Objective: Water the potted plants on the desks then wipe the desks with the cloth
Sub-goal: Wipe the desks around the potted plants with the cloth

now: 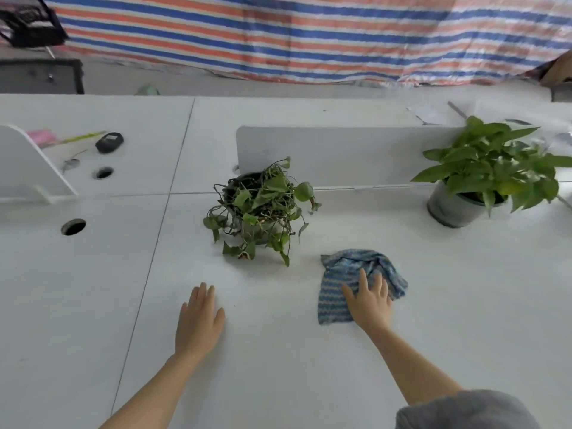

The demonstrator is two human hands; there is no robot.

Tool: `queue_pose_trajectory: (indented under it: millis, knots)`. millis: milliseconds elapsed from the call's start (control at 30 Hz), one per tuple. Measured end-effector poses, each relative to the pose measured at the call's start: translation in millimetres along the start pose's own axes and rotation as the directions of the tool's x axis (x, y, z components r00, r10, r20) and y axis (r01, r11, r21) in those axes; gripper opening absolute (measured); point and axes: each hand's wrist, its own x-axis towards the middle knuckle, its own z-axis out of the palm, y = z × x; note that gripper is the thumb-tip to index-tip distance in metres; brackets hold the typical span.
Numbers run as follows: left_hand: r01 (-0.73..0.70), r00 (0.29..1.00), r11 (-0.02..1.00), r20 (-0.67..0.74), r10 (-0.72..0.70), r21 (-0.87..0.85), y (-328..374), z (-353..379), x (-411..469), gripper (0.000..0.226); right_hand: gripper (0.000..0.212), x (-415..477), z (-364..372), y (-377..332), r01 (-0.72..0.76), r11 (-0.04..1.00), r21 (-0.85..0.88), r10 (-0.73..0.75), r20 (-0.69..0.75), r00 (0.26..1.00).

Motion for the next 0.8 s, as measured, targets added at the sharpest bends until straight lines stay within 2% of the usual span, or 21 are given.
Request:
queue_pose_trajectory:
  millis: [100,233,333,433,567,700,800]
  knots:
    - [0.074,0.997,0.997,-0.031,-0.074,-0.002,-7.6,8.5,2.1,0.063,0.068,20.1,3.7,-4.0,-0.010,0.997,-0.076,0.012,0.028,1.000]
    - [0.098,0.990,0.992,-0.107,-0.089,0.084,-13.4,22.9,4.5,0.092,0.067,51.1,6.3,-9.4,-0.039,0.993,-0.109,0.047,0.076,0.996]
    - [0.108,0.987,0.988,-0.131,-0.093,0.112,-14.5,28.4,6.1,0.089,0.068,77.1,1.0,-25.6,-0.004,0.991,-0.133,0.013,0.066,0.998]
    - [0.140,0.987,0.976,-0.097,-0.125,0.164,-16.4,29.9,10.0,0.083,0.069,116.0,0.3,-53.8,0.057,0.987,-0.153,-0.047,0.067,0.997]
    - [0.159,0.987,0.963,-0.019,-0.159,0.215,-17.2,25.4,10.1,0.065,0.070,147.5,3.5,-96.6,0.170,0.967,-0.190,-0.151,0.110,0.982]
    - [0.150,0.989,0.961,-0.045,-0.143,0.231,-17.5,25.9,9.3,0.062,0.064,142.3,12.6,-124.2,0.335,0.912,-0.238,-0.297,0.180,0.938]
    - [0.144,0.990,0.957,-0.052,-0.135,0.251,-17.1,28.9,8.7,0.063,0.056,123.2,19.9,-126.8,0.401,0.881,-0.252,-0.362,0.187,0.913]
